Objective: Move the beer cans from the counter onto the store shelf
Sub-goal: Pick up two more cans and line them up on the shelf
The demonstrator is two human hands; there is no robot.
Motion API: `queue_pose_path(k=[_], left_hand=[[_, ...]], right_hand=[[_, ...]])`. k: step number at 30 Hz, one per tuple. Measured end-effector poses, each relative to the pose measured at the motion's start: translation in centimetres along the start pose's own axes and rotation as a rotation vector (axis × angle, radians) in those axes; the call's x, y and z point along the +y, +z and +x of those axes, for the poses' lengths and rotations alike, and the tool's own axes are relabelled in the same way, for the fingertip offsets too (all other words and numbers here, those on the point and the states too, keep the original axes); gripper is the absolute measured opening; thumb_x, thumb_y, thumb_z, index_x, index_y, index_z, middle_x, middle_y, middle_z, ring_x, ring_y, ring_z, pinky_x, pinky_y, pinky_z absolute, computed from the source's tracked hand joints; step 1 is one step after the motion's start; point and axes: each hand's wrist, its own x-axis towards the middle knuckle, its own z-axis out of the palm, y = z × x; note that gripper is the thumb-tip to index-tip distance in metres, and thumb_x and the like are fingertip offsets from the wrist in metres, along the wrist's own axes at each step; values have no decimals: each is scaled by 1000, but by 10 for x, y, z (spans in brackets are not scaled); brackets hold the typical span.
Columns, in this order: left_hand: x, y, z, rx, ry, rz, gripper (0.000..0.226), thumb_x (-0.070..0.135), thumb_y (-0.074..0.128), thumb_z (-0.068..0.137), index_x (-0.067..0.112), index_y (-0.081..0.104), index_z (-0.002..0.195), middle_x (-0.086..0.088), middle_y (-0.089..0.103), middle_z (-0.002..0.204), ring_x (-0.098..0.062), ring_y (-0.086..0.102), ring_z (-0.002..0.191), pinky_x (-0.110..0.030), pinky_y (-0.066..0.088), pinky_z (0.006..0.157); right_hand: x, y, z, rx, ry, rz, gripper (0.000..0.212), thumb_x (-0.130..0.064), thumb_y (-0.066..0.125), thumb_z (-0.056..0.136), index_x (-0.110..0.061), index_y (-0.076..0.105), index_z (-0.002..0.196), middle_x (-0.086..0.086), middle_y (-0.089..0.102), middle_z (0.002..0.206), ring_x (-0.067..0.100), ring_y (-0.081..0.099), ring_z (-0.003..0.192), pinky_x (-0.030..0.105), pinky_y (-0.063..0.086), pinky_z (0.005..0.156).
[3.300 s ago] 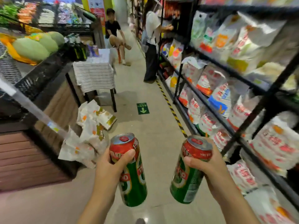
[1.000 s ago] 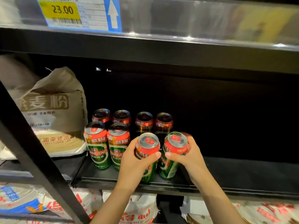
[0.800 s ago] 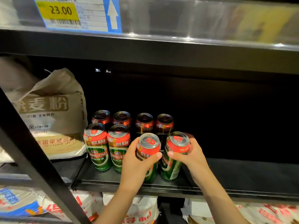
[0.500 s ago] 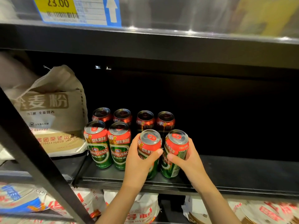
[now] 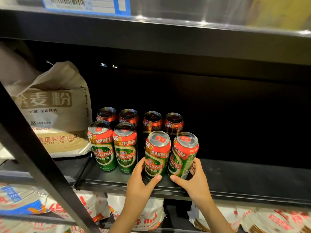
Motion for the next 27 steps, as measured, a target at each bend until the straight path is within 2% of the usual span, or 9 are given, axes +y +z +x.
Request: queue_pose_path(k=[2,7,9,11,14,17,20,23,27], left_hand=[[0,3,0,43,-13,-23,67,25,78,74,38,37,126,33,44,113,23,41,101,2,32,79],[4,10,-4,143,-26,-68,62,24,81,70,38,44,118,34,46,107,25,41,98,2,32,78],[7,13,-6,202,-27,-59,61,28,83,67,38,45,114,28,51,108,20,45,100,3,33,76],[7,16,-7,242,-25,-31,63,33,84,65,36,44,114,19,53,110,9,49,103,-1,34,76],[5,16,-6,246,-17,14,72,37,83,65,29,44,125,15,50,117,-1,48,109,-12,35,87],[1,13,-6,195,40,76,79,36,80,69,23,40,136,16,45,124,-2,42,117,-23,37,97],[-3,10,-6,145,55,99,77,34,76,75,25,36,140,14,45,130,-3,39,122,-28,36,103],[-4,11,-6,160,49,76,74,34,76,75,26,38,138,16,45,127,-2,40,120,-24,35,99],[-4,13,-6,195,48,44,71,32,77,74,25,42,135,18,47,123,-2,42,118,-22,35,97]], right_hand=[[1,-1,-1,-17,-8,-12,65,-23,86,64,-41,47,112,-24,61,111,-8,56,106,13,46,84],[-1,-1,-2,-76,-32,-45,58,-23,79,74,-48,45,114,-26,59,115,-12,52,107,11,42,82],[-1,1,-3,-91,-22,-52,61,-28,78,74,-50,42,118,-24,54,121,-8,51,112,15,42,87],[-2,3,-4,-86,-23,-63,68,-33,80,71,-43,40,124,-23,49,123,-6,49,114,17,43,89],[-3,4,-4,-54,-48,-92,66,-34,81,69,-34,42,123,-19,46,118,-9,48,111,12,46,82],[-2,4,-4,-25,-39,-79,72,-30,82,69,-33,42,128,-22,52,120,-8,49,111,7,42,79],[2,2,-4,-34,-30,-67,74,-27,82,70,-33,39,131,-22,53,124,-5,48,115,13,39,89],[1,0,-4,-84,-34,-88,67,-25,79,74,-33,40,128,-20,54,126,-6,47,118,18,42,95],[-3,3,-7,-66,-35,-68,62,-31,80,72,-40,42,121,-24,53,120,-16,47,109,4,43,77]])
